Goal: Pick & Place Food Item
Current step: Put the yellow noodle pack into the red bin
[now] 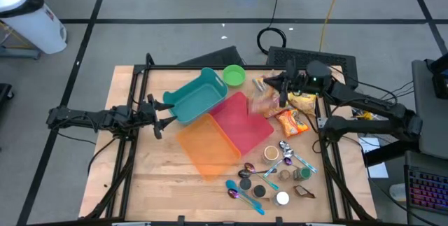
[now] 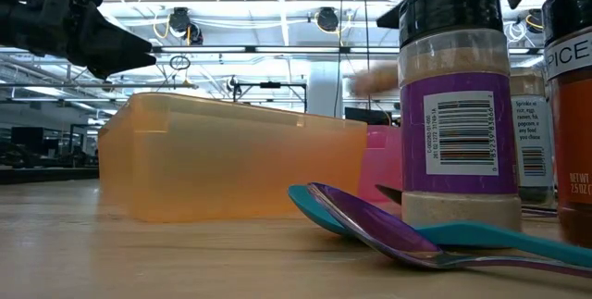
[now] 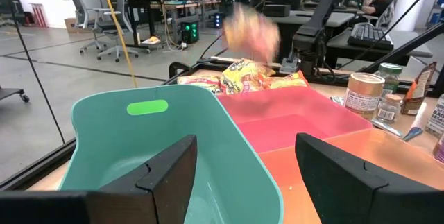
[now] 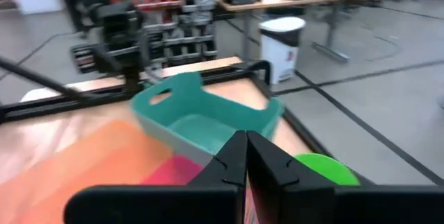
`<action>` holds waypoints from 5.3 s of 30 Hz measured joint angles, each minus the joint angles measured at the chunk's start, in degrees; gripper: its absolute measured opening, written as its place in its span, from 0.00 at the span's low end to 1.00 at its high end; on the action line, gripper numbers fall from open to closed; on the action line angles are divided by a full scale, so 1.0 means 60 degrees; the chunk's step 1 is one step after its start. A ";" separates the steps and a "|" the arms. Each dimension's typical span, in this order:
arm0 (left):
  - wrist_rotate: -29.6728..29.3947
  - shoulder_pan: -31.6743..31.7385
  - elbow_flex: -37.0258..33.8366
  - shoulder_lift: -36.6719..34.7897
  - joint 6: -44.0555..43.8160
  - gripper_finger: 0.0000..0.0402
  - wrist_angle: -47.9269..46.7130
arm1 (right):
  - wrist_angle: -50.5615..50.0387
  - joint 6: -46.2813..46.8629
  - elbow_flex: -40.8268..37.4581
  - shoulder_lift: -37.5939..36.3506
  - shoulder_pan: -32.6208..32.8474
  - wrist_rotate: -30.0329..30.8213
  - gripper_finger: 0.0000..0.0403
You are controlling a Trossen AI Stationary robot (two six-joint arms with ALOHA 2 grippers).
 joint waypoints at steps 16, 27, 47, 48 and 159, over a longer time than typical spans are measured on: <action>0.0004 0.0011 0.0000 0.0003 -0.0017 0.63 0.1206 | -0.0220 -0.0533 0.0000 0.1593 0.1548 0.0000 0.09; 0.0004 0.0011 0.0000 0.0003 -0.0073 0.63 0.2063 | -0.0168 -0.1083 0.0011 0.3535 0.2437 0.0018 0.53; 0.0008 0.0011 0.0000 0.0004 0.0051 0.63 0.2231 | -0.4215 0.1056 0.0011 0.2641 -0.0831 0.4011 0.62; 0.0003 0.0011 0.0000 0.0004 0.0025 0.63 0.2234 | -0.4169 0.1074 0.0011 0.2708 -0.1187 0.3996 0.63; -0.0002 0.0011 0.0000 0.0000 0.0498 0.63 0.2229 | 0.0410 0.1219 0.1578 0.4447 0.2333 0.2521 0.00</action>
